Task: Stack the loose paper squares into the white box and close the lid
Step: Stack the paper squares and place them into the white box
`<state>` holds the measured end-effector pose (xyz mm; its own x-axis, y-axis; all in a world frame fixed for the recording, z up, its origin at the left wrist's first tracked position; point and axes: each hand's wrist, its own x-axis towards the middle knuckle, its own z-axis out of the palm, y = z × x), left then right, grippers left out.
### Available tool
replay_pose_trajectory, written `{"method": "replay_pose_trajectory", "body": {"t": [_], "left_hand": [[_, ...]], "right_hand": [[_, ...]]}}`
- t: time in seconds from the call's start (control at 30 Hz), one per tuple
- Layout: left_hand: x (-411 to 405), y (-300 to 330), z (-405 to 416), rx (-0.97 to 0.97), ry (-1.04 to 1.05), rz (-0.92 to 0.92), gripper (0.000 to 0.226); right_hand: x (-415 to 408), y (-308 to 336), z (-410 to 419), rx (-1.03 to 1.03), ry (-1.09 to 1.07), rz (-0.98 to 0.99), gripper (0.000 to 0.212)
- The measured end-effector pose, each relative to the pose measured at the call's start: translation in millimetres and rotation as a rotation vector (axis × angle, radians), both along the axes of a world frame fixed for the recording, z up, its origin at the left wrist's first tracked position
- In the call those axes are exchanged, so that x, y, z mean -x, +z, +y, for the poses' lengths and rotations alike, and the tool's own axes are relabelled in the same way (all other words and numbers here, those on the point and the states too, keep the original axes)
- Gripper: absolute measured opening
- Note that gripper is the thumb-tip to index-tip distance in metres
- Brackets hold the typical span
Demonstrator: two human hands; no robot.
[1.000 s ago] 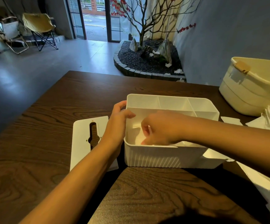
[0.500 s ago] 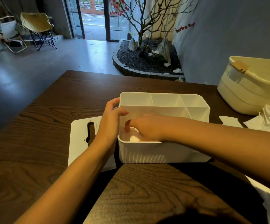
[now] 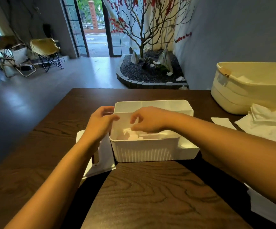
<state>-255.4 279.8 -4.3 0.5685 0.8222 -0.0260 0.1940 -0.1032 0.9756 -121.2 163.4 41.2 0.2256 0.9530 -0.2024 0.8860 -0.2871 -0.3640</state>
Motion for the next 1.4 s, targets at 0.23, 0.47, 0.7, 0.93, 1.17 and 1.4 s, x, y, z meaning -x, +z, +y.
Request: {"method": "replay_pose_trajectory", "body": {"t": [0.23, 0.47, 0.7, 0.93, 1.17, 1.4], "left_hand": [[-13, 47, -56, -0.599, -0.059, 0.101, 0.019], [-86, 56, -158, -0.720, -0.369, 0.103, 0.015], [-178, 40, -240, -0.751, -0.640, 0.241, 0.036], [-270, -4, -281, -0.867, -0.804, 0.438, 0.085], [-325, -28, -290, -0.869, -0.825, 0.544, 0.104], [-353, -46, -293, -0.909, -0.806, 0.569, 0.099]], "right_hand": [[-11, 27, -69, -0.208, -0.057, -0.215, 0.028], [-67, 34, -170, -0.355, -0.317, -0.155, 0.023], [-146, 1, -291, -0.375, -0.696, -0.107, 0.034], [-206, -37, -357, -0.177, -0.752, -0.031, 0.072], [-227, -60, -371, -0.086, -0.793, 0.020, 0.097], [-254, -83, -365, -0.056, -0.766, -0.096, 0.076]]}}
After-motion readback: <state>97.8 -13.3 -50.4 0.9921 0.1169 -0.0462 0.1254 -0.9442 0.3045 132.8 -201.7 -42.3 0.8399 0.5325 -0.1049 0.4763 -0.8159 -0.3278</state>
